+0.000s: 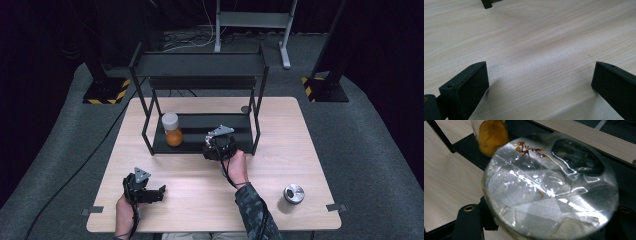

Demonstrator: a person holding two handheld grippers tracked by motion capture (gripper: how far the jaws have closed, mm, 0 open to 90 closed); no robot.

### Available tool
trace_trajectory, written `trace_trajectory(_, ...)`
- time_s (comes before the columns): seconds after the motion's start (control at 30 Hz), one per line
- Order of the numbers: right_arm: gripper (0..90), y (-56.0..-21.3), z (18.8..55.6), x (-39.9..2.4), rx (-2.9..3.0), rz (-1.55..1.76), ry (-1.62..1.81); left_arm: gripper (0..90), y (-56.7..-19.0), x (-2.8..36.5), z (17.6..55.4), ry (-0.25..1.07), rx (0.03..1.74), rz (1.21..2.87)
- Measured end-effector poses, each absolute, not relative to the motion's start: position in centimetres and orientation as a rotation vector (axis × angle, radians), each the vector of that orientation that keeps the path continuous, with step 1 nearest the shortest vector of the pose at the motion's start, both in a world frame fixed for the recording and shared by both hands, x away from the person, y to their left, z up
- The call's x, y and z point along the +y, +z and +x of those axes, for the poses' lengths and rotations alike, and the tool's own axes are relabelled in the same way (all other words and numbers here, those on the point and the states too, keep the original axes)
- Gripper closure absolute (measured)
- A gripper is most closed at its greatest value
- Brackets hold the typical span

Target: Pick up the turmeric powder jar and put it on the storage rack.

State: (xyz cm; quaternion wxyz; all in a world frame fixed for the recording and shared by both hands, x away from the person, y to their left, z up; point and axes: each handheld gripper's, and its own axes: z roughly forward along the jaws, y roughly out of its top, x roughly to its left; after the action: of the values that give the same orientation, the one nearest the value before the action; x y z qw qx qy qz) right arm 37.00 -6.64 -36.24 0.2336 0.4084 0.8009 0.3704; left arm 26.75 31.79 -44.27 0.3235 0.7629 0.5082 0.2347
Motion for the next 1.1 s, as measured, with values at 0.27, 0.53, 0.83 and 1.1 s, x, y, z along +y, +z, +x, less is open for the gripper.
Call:
trace_trajectory(0.27,30.5,-36.2,37.5,-6.5,2.203,1.124,1.007,0.7,-44.3,31.8,26.7,0.616,1.333,2.002)
trace_trajectory(0.53,30.5,-36.3,37.9,-6.6,2.198,1.134,1.001,0.7,-44.3,31.8,26.8,0.615,1.334,2.002)
trace_trajectory(0.83,30.4,-36.3,38.4,-6.6,2.207,1.134,0.996,0.7,-44.3,31.8,26.8,0.614,1.333,2.003)
trace_trajectory(1.1,30.4,-36.3,38.7,-6.5,2.201,1.135,0.989,0.7,-44.3,31.8,26.8,0.615,1.334,2.002)
